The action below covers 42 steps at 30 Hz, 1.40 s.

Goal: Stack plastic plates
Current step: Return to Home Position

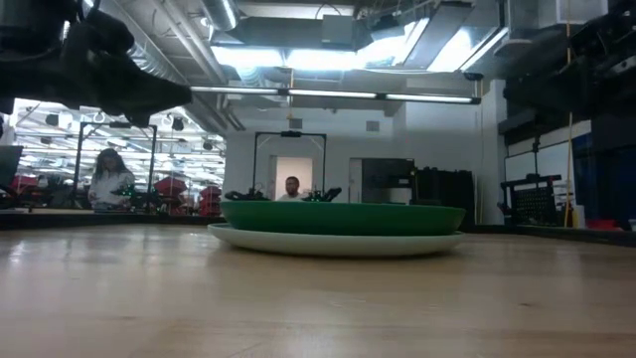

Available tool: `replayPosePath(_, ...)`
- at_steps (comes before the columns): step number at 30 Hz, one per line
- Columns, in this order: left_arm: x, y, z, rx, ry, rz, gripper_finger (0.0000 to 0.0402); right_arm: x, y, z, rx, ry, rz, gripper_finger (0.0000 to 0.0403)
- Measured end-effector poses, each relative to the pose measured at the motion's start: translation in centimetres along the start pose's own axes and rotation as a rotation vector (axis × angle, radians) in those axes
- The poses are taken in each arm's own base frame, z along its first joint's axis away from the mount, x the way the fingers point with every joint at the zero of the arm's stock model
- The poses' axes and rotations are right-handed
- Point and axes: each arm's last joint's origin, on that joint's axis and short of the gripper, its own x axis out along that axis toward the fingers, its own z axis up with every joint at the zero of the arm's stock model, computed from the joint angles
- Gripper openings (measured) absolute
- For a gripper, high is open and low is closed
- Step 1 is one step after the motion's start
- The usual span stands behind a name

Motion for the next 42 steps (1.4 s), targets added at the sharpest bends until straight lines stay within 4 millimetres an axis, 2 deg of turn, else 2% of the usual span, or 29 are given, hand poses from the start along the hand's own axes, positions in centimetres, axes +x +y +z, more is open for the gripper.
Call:
replayPosePath(3,0.0,-0.2,0.0,-0.012,0.004,-0.063,0.0027,0.0,0.1,0.0,-0.017,-0.019,0.019,0.0015)
replayPosePath(8,0.0,-0.2,0.0,-0.022,0.003,-0.071,0.0002,0.1,0.1,-0.2,-0.037,-0.03,0.011,0.0016)
replayPosePath(14,-0.1,-0.3,0.4,0.046,-0.041,-0.112,0.0002,0.1,0.1,-0.2,-0.038,-0.031,0.01,0.0016)
replayPosePath(21,-0.9,-0.3,0.9,0.012,-0.073,-0.17,0.0001,0.1,0.1,-0.1,-0.044,-0.032,0.01,0.0017)
replayPosePath(33,-2.6,0.0,1.7,0.001,-0.171,-0.163,0.0002,0.1,0.0,-0.1,-0.044,-0.036,0.008,0.0017)
replayPosePath(42,-3.2,0.3,0.9,-0.044,-0.099,-0.125,0.0005,0.1,0.0,-0.1,-0.044,-0.036,0.008,0.0017)
